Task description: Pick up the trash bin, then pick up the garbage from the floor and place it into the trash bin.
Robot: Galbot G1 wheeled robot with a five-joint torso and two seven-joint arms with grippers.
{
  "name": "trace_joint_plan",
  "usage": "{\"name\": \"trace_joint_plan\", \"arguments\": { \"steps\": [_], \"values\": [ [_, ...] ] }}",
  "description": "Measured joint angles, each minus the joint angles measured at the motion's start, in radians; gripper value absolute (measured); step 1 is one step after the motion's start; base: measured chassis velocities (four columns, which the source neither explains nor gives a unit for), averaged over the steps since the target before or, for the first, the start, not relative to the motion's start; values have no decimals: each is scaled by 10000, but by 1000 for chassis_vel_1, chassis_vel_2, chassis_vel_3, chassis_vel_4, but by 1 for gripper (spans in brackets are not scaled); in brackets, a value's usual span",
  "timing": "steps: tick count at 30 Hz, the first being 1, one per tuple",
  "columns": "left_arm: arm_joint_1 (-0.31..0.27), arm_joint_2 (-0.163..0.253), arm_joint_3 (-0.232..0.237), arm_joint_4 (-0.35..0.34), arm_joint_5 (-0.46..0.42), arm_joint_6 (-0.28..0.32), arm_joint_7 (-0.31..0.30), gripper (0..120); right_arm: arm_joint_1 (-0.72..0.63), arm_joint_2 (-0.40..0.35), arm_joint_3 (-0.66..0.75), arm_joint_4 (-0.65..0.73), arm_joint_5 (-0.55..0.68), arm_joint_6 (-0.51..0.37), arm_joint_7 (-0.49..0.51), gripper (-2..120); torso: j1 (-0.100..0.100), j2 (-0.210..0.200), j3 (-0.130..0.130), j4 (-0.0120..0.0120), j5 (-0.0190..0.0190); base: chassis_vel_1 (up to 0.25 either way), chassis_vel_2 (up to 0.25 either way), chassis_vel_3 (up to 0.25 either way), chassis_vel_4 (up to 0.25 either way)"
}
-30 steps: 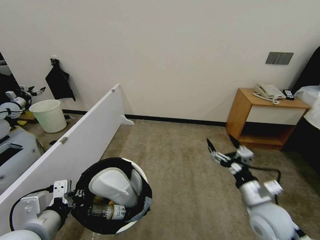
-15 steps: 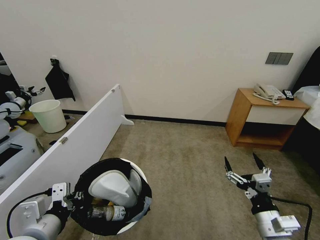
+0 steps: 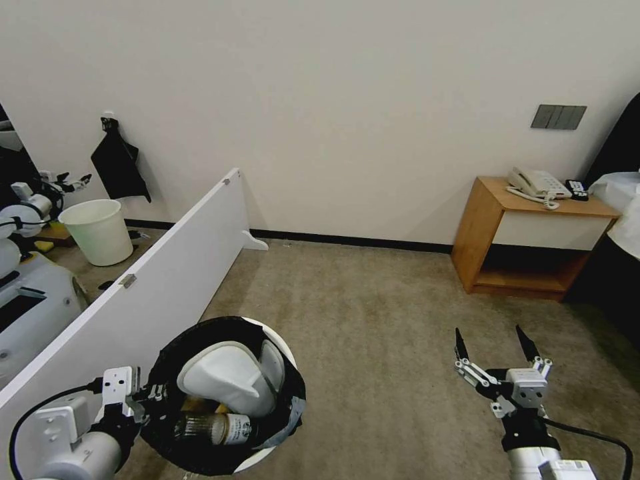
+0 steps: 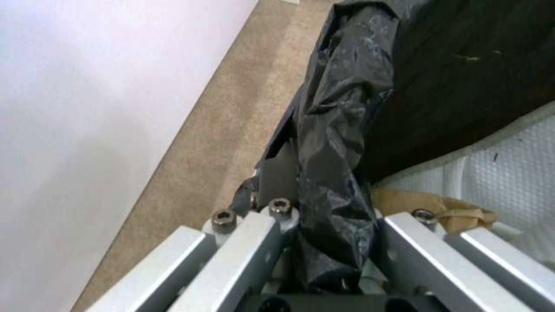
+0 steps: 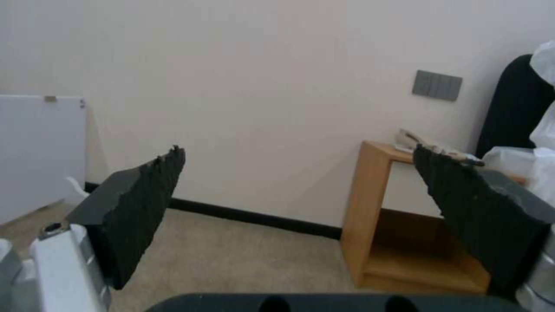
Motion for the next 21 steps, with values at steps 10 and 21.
{"name": "trace_joint_plan", "arguments": {
  "steps": [10,21],
  "values": [
    [110,-58,46,-155,33,0,-7,2,-296,134,314,125,140,30,-336,100,0,0,0,0,1,0,0,0,0],
    [164,-117,90,-160,96,0,-11,2,-228,163,431,33,333,101,-577,100,1,0,0,0,1,0,0,0,0]
  ]
}}
